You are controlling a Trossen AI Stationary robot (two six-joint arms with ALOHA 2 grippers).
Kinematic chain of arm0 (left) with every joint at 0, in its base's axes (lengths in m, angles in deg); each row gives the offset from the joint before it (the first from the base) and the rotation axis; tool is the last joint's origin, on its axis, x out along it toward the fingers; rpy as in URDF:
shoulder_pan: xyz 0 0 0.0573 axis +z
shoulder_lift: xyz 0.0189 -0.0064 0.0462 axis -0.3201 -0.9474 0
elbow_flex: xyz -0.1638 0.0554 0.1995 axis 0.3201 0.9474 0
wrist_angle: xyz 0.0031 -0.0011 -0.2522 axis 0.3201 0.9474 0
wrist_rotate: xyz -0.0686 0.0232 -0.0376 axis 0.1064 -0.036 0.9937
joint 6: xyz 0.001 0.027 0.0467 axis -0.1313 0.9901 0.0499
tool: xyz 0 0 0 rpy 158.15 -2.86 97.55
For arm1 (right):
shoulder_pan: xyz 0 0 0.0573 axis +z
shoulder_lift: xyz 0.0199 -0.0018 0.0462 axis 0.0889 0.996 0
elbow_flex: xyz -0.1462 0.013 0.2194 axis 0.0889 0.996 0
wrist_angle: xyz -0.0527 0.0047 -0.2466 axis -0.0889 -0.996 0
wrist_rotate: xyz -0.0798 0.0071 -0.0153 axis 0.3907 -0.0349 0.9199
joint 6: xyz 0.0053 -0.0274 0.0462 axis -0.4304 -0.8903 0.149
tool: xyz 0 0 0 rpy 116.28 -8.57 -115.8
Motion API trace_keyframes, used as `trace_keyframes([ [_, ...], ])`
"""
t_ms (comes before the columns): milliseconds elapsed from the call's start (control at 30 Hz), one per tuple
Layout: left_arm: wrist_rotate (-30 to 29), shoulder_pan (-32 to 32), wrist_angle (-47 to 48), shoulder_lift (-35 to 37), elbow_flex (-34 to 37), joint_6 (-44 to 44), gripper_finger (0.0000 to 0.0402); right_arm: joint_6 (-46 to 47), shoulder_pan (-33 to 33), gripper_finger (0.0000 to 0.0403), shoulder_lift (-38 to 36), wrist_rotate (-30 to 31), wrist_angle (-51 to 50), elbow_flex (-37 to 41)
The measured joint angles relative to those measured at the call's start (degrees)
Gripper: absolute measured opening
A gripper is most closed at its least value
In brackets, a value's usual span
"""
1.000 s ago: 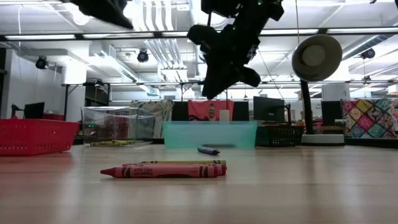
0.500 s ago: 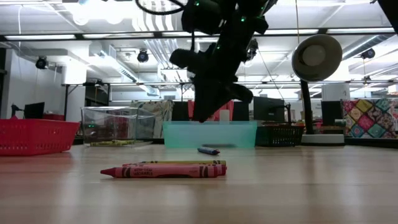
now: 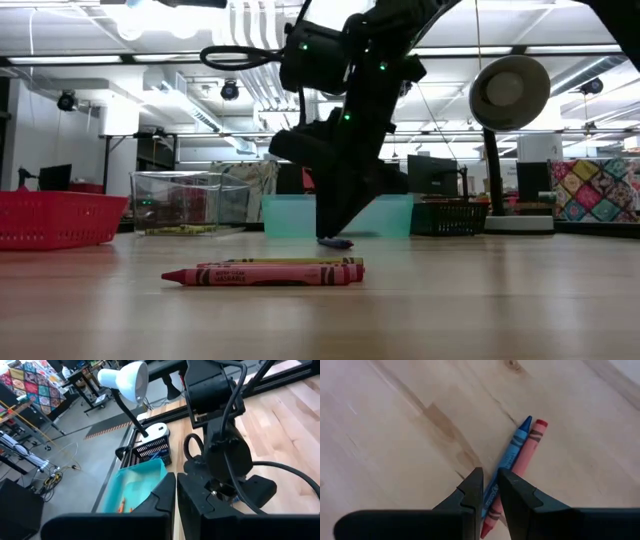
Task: Sort crayons
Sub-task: Put the blue crayon into the black bin
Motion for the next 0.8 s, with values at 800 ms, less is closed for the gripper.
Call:
trace_keyframes([
  [800, 0.0, 0.0, 0.3, -2.2, 0.0, -1.6, 0.0, -3.1, 1.2, 0.0054, 0.0, 1.0, 1.5, -4.3],
])
